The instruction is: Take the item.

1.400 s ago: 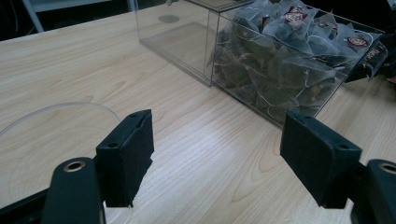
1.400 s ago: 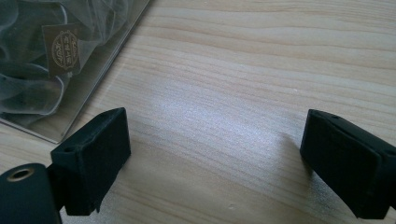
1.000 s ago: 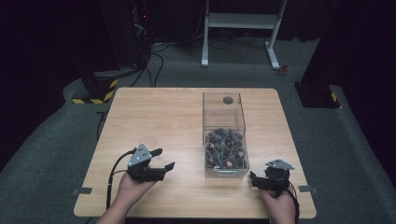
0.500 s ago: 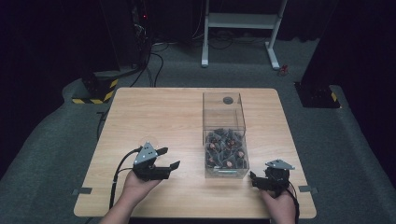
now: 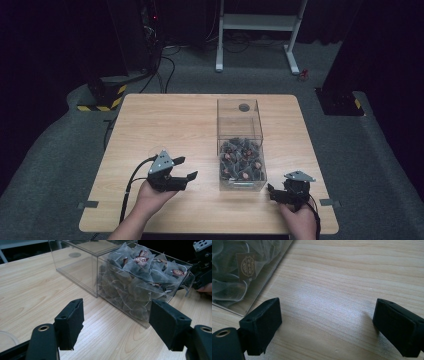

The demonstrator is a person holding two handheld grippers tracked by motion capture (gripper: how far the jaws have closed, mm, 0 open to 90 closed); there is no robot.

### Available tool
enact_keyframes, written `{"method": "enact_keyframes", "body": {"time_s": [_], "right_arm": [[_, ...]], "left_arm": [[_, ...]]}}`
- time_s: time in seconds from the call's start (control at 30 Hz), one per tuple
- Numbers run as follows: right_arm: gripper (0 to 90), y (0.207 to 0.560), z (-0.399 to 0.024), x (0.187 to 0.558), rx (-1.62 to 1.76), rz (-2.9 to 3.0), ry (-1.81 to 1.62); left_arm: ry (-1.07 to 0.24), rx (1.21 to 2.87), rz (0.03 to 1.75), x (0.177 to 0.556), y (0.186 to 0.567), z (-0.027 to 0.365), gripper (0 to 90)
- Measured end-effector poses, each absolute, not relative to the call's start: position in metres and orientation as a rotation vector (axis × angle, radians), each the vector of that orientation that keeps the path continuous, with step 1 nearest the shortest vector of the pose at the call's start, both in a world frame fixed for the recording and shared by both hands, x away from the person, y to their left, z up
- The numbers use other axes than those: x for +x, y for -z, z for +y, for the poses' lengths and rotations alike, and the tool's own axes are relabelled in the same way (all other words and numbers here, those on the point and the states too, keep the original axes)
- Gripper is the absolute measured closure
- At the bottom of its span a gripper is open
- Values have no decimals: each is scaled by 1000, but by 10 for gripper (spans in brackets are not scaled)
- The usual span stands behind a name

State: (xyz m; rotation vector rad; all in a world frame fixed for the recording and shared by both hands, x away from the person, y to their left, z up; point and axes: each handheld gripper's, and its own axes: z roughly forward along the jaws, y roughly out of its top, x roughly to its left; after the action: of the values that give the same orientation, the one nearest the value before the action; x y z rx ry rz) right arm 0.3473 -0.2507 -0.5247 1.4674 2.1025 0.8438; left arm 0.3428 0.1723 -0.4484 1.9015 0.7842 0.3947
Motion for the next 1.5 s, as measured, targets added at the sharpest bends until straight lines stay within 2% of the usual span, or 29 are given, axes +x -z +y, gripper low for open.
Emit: {"method": "enact_keyframes", "body": {"time_s": [1.5], "right_arm": [[82,525,-251,347,1461,2107,-846]], "left_arm": [[-354,1903,734,358,441,138,307]]}}
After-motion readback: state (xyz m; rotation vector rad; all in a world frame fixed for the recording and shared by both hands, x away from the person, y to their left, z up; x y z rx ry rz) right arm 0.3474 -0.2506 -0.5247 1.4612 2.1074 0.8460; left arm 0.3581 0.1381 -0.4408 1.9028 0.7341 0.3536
